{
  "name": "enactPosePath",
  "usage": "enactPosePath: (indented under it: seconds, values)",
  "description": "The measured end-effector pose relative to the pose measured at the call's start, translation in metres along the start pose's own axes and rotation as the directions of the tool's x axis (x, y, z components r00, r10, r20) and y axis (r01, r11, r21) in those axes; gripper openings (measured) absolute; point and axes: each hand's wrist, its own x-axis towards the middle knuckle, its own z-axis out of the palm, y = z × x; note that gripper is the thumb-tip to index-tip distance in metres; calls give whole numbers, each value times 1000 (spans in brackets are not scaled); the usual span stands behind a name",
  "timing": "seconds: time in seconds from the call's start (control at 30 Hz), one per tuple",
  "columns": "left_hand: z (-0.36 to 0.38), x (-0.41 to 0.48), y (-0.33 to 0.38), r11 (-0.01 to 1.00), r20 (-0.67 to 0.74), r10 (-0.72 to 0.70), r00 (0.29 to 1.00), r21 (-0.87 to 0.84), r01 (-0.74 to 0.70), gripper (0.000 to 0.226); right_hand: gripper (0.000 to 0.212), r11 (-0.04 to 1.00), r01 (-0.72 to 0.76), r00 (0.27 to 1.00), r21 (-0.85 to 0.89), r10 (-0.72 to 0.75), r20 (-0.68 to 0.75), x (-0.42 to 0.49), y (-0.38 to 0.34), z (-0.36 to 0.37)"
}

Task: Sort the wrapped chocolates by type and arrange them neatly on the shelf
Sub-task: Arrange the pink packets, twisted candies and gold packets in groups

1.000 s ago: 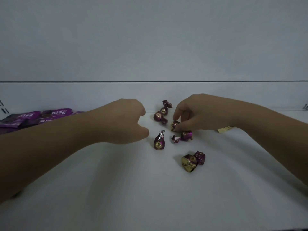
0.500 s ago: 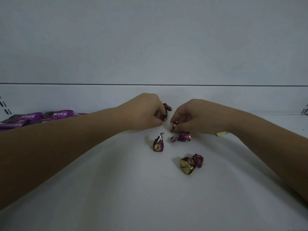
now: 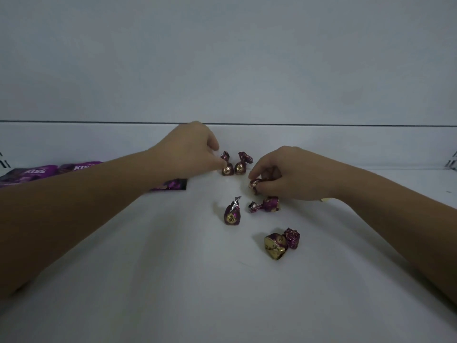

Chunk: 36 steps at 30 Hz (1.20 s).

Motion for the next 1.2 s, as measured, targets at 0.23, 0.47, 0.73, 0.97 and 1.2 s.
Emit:
enactPosePath:
  seconds: [0.23, 0.47, 0.73, 0.97, 1.2]
  values:
    - [-14, -59, 26, 988, 434, 139, 890, -120, -96, 25, 13, 999, 4, 998, 41, -1, -67, 3, -4, 2]
    - [-5, -51, 18, 986, 341, 160, 926, -98, -134, 19, 17, 1000, 21, 997, 23, -19, -71, 3, -8, 9]
    - [8, -21, -7, 977, 78, -8, 997, -212, 25, 21, 26, 982, -21, 970, 186, 65, -232, 10, -4, 18]
    - [18, -13, -2, 969, 39, 0, 999, -247, 10, 22, 30, 962, -9, 941, 274, 101, -324, 13, -4, 25]
    - [20, -8, -4, 980, 16, -2, 1000, -197, 5, 23, 37, 954, 0, 932, 300, 109, -345, 14, -4, 27]
